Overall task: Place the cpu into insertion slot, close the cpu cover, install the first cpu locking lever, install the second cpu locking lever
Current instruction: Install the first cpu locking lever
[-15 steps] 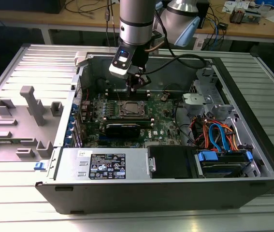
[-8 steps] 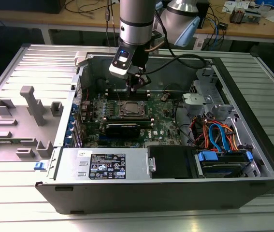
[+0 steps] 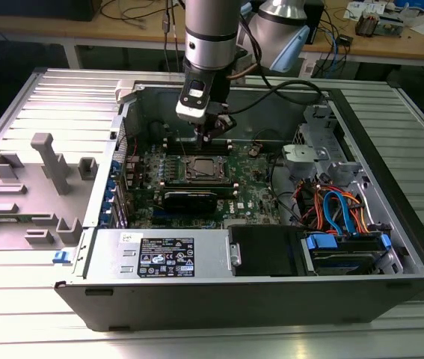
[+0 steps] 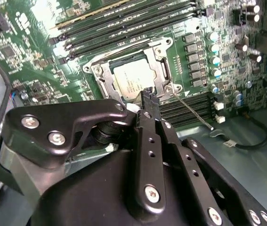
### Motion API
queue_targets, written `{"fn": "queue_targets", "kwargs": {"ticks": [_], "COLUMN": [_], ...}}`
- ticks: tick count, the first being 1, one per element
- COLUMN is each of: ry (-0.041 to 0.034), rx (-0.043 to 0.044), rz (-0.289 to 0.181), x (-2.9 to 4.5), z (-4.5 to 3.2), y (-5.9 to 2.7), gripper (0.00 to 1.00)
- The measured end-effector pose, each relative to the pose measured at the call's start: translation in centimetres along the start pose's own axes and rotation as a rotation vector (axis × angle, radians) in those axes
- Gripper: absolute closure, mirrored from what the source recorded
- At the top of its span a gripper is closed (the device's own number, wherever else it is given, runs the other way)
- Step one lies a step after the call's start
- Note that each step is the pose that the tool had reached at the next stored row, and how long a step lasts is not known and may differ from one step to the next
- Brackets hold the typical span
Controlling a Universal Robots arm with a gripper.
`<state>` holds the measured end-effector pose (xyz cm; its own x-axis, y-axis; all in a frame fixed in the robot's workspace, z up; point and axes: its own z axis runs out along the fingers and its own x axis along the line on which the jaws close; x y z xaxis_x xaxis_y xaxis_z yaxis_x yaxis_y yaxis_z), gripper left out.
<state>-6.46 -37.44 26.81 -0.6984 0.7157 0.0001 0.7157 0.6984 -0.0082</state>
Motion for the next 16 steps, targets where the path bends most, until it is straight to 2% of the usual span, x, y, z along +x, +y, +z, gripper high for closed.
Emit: {"fn": "queue_targets", "kwargs": {"ticks": [8, 16], "ry": [-0.0014, -0.0014], "rx": [0.0000, 0.0001], "rz": [-0.160, -0.170], "x": [0.00, 0.00], "z": [0.00, 0.00], "y": [0.00, 0.00], "gripper": [0.89, 0.89]}}
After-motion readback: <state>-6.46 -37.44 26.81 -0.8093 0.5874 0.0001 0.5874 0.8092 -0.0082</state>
